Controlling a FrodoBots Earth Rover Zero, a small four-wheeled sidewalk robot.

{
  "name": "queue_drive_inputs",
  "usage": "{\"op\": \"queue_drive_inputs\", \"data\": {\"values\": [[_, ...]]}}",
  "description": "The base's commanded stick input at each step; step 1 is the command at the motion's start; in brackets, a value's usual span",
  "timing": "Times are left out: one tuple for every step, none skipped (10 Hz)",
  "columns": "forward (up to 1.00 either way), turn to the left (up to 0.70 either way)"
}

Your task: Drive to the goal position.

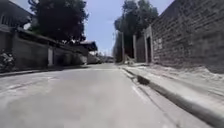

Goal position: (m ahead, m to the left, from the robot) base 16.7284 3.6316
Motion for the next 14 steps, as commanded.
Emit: {"op": "queue_drive_inputs", "data": {"values": [[1.0,0.0],[1.0,-0.04],[1.0,-0.29],[1.0,-0.39],[1.0,-0.22],[1.0,-0.05],[1.0,0.0],[1.0,0.0],[1.0,0.0],[1.0,0.0],[1.0,0.0],[1.0,0.0],[1.0,0.0],[1.0,0.0]]}}
